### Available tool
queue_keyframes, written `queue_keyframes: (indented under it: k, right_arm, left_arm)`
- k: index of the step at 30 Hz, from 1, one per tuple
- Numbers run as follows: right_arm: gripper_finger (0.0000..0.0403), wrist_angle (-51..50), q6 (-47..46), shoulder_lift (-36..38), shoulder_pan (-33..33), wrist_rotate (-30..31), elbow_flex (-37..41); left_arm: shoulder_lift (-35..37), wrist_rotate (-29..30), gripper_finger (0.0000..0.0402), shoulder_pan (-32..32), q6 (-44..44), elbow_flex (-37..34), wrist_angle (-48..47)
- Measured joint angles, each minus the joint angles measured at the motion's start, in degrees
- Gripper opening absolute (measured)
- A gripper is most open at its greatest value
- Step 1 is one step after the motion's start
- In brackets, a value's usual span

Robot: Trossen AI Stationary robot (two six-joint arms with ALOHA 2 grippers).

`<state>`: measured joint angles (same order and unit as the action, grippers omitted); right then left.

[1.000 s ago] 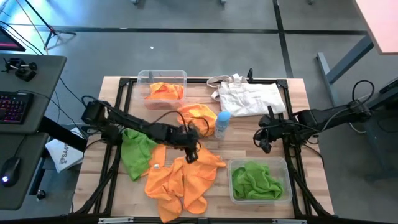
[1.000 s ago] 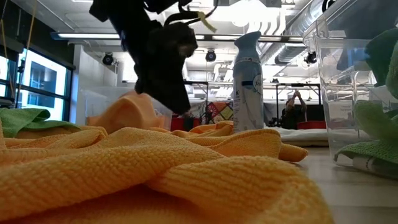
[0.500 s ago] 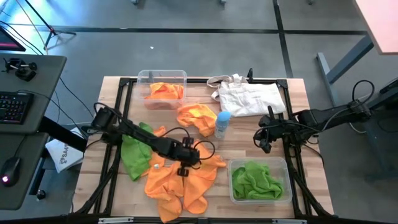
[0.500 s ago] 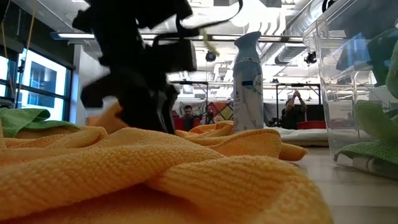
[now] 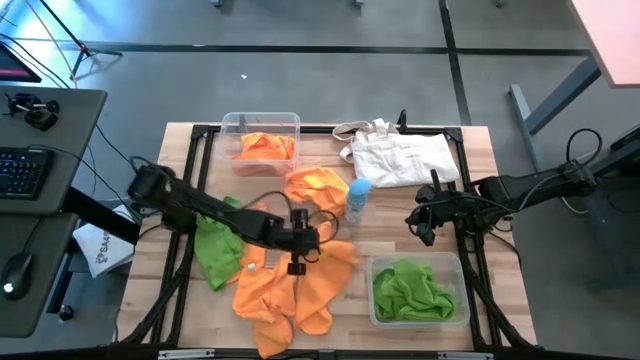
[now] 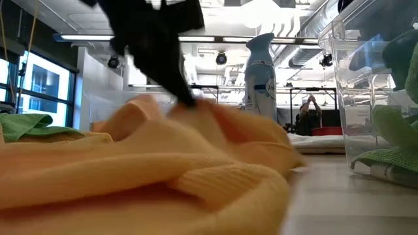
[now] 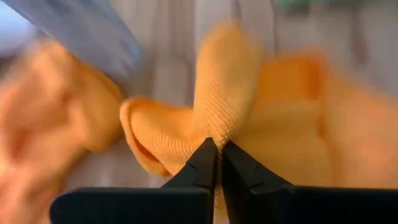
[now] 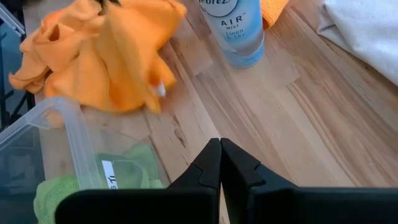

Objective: Sort microfiber towel by color & place in baskets
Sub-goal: Put the yellow microfiber towel into the top transparent bin

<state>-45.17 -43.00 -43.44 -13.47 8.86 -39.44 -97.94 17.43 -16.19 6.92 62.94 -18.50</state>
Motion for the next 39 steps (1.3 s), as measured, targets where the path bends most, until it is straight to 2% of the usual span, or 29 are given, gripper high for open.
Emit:
queue_keyframes:
  k: [6, 13, 18, 21, 28, 33, 39]
  right_arm:
    - [0.0000, 0.02, 0.00, 0.00, 0.00, 0.00, -0.02]
    - [0.0000, 0.04, 0.00, 0.00, 0.00, 0.00, -0.02]
    - [0.0000, 0.09, -0.53, 0.00, 0.00, 0.05, -0.02]
    - [0.0000, 0.09, -1.72, 0.00, 0.00, 0.15, -0.02]
    - [0.0000, 0.07, -6.93, 0.00, 0.00, 3.28, -0.02]
    - [0.0000, 0.07, -10.63, 0.00, 0.00, 5.37, -0.02]
    - [0.0000, 0.04, -14.64, 0.00, 0.00, 9.47, -0.02]
  left_arm:
    - [13.14, 6.41, 0.0001, 0.07, 2.27, 0.02, -2.63]
    - [25.86, 19.09, 0.0001, 0.09, 2.97, 0.07, -5.61]
    - [32.80, 31.03, 0.0000, 1.70, -5.32, 0.07, -5.23]
    - [35.88, 35.53, 0.0000, 4.78, -10.60, 0.07, -3.88]
    - [40.07, 37.32, 0.0000, 15.61, -21.74, 0.07, 1.68]
    - [41.13, 36.90, 0.0000, 23.12, -33.21, 0.07, 11.99]
    - [41.15, 28.32, 0.0000, 31.52, -43.50, 0.07, 18.62]
